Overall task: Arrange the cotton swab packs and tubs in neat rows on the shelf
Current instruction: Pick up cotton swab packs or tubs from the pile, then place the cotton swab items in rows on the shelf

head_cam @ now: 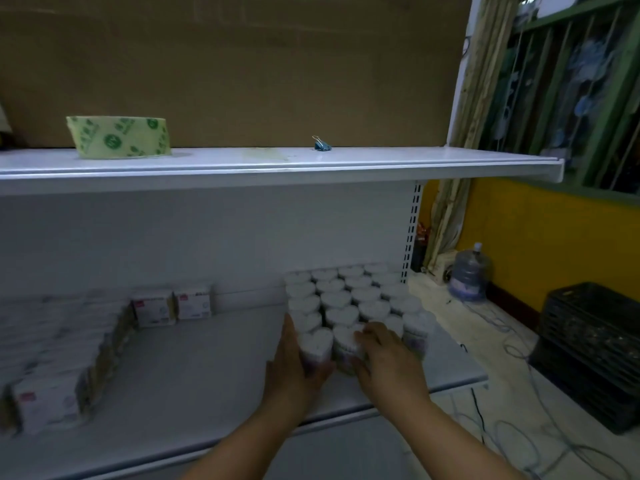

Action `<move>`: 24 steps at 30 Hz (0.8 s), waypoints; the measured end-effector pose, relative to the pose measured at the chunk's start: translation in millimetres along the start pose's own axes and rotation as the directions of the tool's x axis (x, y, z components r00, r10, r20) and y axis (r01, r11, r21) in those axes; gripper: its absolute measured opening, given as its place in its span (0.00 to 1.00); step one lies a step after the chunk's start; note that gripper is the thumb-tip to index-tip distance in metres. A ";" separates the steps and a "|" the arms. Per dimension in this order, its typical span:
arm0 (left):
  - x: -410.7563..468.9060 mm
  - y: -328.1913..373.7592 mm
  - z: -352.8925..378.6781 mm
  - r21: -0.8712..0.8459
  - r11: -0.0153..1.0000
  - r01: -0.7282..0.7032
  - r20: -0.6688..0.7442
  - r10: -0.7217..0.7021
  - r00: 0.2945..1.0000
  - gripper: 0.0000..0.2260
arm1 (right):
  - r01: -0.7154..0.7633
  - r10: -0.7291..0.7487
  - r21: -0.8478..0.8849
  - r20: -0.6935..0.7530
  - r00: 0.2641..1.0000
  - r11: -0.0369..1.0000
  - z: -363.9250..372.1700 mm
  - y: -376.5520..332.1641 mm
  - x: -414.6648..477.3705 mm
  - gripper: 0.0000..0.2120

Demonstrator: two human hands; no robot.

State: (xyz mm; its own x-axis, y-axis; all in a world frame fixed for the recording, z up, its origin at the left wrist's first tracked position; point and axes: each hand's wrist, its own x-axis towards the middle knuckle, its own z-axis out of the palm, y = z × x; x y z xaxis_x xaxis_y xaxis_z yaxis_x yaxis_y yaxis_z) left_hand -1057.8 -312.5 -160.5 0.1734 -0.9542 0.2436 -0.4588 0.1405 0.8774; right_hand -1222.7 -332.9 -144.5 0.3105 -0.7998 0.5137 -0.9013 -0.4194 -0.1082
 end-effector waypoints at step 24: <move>-58.5 -17.4 -428.9 0.948 0.258 0.186 -0.125 -0.237 0.963 0.31 | 0.538 -0.591 0.247 0.370 0.717 0.806 -36.0 -305.7 90.9 0.31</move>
State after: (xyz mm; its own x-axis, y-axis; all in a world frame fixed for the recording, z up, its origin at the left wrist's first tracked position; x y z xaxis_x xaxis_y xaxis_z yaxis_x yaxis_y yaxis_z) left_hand -686.2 -145.9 -12.7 0.3848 -0.9196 0.0788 -0.9121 -0.3920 -0.1205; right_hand -929.8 -261.9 -34.1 0.8669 -0.4843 0.1177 -0.4854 -0.8740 -0.0210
